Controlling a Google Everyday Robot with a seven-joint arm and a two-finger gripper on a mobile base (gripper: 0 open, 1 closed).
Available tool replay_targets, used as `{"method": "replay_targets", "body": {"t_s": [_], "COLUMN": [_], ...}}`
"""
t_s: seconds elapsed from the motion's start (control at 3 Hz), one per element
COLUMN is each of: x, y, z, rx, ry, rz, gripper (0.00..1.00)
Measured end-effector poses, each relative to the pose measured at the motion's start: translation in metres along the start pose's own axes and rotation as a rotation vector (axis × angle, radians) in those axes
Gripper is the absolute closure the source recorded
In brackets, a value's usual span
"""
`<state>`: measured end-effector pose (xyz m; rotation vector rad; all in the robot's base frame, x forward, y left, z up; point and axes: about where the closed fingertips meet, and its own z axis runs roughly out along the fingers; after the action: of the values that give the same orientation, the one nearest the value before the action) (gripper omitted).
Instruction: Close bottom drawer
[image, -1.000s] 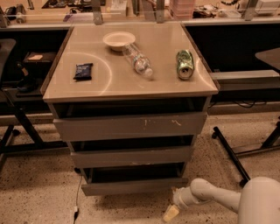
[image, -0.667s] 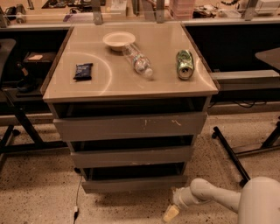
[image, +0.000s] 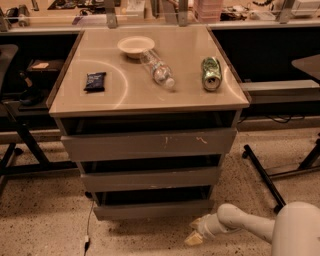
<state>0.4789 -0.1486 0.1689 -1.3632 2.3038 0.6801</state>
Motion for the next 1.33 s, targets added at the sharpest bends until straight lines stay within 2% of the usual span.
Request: {"method": "replay_targets", "body": {"t_s": [0.33, 0.67, 1.0, 1.33], "x": [-0.003, -0.02, -0.037, -0.05], "y": [-0.002, -0.022, -0.048, -0.072], "z": [0.004, 0.009, 0.017, 0.019], "rx": [-0.016, 0.025, 0.076, 0.123], "ry": [-0.012, -0.07, -0.123, -0.165], "rz": [-0.005, -0.009, -0.007, -0.002], "gripper": [0.65, 0.88, 1.0, 1.0]}}
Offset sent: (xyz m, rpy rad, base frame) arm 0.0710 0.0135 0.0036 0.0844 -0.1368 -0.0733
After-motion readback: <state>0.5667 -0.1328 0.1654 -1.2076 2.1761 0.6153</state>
